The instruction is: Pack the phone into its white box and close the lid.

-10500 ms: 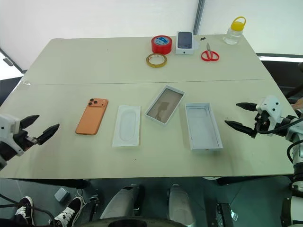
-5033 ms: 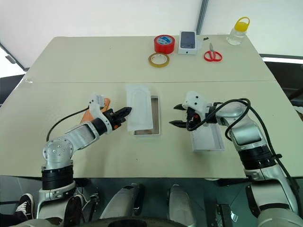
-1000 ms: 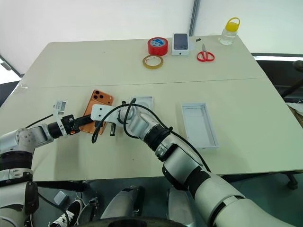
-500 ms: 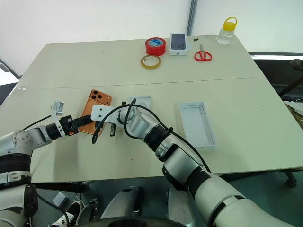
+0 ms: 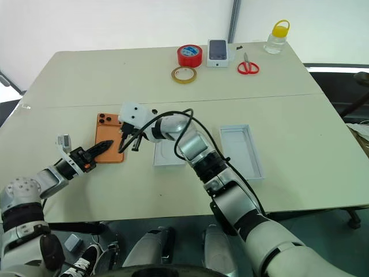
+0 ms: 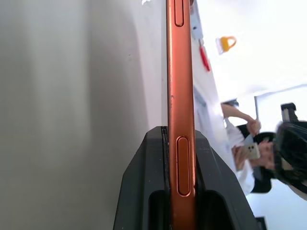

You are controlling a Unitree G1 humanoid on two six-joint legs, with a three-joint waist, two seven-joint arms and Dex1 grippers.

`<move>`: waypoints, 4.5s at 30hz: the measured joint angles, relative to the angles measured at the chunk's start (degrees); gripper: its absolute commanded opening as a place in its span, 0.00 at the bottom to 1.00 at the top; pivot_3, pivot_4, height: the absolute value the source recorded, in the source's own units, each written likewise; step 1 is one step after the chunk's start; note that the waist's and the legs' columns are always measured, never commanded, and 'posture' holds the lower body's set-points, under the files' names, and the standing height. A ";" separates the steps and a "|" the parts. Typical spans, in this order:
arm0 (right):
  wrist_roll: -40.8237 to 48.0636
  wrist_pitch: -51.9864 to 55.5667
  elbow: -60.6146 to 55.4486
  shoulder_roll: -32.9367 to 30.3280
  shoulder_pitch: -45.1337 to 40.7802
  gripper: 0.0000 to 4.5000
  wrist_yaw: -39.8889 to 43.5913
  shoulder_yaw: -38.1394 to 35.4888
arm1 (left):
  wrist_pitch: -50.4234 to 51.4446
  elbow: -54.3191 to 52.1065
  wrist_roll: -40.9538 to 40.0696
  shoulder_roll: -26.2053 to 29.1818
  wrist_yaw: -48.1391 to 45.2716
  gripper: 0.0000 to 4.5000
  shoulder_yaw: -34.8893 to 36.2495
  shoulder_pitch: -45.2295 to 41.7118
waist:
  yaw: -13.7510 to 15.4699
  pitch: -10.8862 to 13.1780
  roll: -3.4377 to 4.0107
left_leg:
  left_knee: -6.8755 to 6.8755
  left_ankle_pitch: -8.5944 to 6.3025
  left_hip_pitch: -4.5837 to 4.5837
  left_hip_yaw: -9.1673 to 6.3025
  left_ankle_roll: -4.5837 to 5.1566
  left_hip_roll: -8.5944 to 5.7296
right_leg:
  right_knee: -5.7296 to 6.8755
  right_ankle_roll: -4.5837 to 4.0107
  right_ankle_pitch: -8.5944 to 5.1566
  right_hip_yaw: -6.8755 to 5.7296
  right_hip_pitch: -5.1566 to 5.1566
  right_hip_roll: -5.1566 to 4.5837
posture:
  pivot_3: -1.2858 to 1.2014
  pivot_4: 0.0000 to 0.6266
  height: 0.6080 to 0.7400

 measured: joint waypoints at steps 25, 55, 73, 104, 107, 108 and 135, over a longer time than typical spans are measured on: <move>-0.04 -9.51 -20.62 -23.57 19.35 0.34 10.32 5.53 | 1.73 -15.84 -20.03 -6.51 20.77 0.00 0.79 6.64 | 0.69 0.23 -0.39 | 0.07 0.01 -0.10 0.05 -0.02 0.06 | -0.18 -0.02 0.01 -0.02 0.24 0.02 | 0.52 0.24 1.00; -6.67 -8.03 -12.22 -14.37 14.46 0.02 1.50 8.20 | -4.34 -16.51 -24.04 -7.05 27.19 0.00 -6.52 0.33 | 0.99 0.25 -0.47 | 0.09 0.11 -0.09 0.06 -0.21 0.04 | -0.30 -0.02 0.02 -0.03 0.31 0.01 | 0.52 0.24 1.00; -0.30 -4.63 -17.23 -25.20 17.30 0.52 5.68 0.13 | -7.87 -6.65 -13.19 -8.20 19.18 0.00 -20.45 -8.11 | 1.98 0.31 -0.58 | 0.10 0.07 -0.09 0.06 -0.13 0.03 | -0.31 -0.02 0.02 -0.06 0.35 0.03 | 0.52 0.24 1.00; -1.29 -8.75 -6.68 -23.24 13.91 0.13 -3.70 -1.86 | -16.37 -12.24 7.29 4.12 15.92 0.44 -24.46 -8.13 | 2.21 0.34 -0.61 | 0.09 0.10 -0.09 0.08 -0.18 0.02 | -0.33 -0.02 0.02 -0.04 0.35 0.01 | 0.52 0.24 1.00; -3.99 -11.38 -3.27 -23.30 12.15 0.00 -6.41 -1.64 | -23.53 -9.98 17.09 4.59 16.87 0.11 -29.62 -8.43 | 2.25 0.34 -0.61 | 0.05 0.10 -0.09 0.09 -0.18 -0.01 | -0.35 -0.02 0.02 -0.03 0.33 0.00 | 0.52 0.24 1.00; -4.63 -12.19 -2.05 -23.25 11.75 0.00 -7.13 -1.60 | -25.38 -9.41 19.73 4.61 16.47 0.01 -31.94 -8.43 | 2.28 0.34 -0.61 | 0.05 0.10 -0.09 0.09 -0.18 -0.01 | -0.35 -0.02 0.02 -0.03 0.33 -0.01 | 0.52 0.24 1.00; -5.91 -5.57 -19.21 -34.86 25.56 0.00 -0.64 -8.04 | -24.39 -12.00 35.94 -11.10 3.37 0.01 -50.01 -11.38 | 3.31 0.33 -0.60 | 0.27 0.00 -0.10 0.06 0.00 -0.09 | -0.38 0.08 -0.04 -0.11 0.54 -0.06 | 0.52 0.24 1.00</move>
